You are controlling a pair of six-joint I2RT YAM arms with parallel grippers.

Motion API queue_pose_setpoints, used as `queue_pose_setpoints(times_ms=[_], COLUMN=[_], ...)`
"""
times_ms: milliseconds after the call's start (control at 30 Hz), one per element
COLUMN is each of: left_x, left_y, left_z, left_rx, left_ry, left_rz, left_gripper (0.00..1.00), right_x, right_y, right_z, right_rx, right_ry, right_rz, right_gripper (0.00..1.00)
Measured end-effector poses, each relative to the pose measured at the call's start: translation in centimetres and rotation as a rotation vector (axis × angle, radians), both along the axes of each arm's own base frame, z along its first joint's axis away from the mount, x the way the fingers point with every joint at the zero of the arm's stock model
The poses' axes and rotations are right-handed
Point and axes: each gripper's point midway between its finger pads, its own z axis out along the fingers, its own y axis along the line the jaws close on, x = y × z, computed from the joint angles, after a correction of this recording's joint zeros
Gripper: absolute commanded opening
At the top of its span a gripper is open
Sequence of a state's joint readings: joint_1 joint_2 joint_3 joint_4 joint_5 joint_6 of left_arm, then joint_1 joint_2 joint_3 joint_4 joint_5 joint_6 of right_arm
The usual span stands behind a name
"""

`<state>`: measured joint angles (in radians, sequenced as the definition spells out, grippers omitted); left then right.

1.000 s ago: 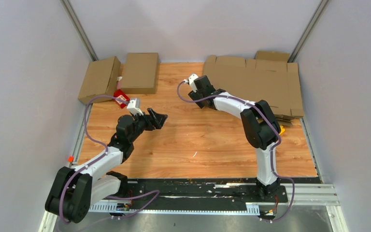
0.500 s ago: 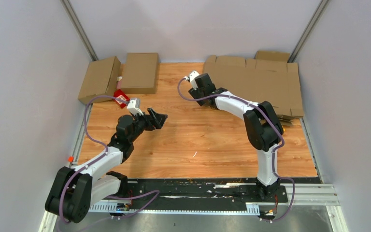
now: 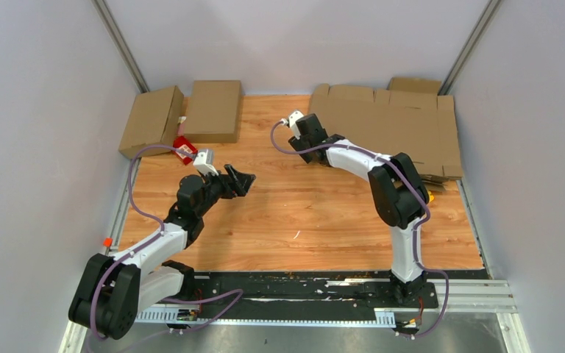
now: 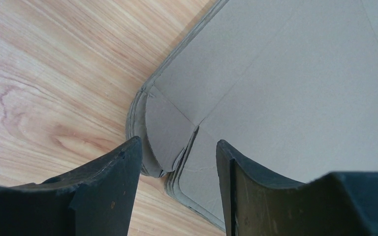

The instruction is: Fold the paper box

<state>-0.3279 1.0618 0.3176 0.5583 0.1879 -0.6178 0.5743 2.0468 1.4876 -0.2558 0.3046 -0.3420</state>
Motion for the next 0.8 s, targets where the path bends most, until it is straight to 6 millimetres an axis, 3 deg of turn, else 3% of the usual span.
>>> queue_pose_setpoints(times_ms=[133,400,667,800], left_x=[-0.02,-0.03,-0.03,-0.03], left_y=[-0.03,-0.03,-0.03,-0.03], left_z=[0.00,-0.01,-0.01,-0.01], left_rx=[0.000,0.000,0.000,0.000], left_ry=[0.000,0.000,0.000,0.000], left_rz=[-0.002,-0.002,-0.002,-0.002], left_gripper=[0.95,0.95,0.95,0.95], right_x=[-0.17,-0.11,0.05,0.25], right_y=[-0.12,-0.53,-0.61,-0.25], right_z=[-0.51,-0.64,-0.49,-0.57], right_rx=[-0.012,-0.030,-0.041,-0.057], right_ry=[0.017,0.016,0.009,0.004], right_rz=[0.000,-0.016,-0.019,-0.006], right_gripper=[0.55,0.38,0.36,0.19])
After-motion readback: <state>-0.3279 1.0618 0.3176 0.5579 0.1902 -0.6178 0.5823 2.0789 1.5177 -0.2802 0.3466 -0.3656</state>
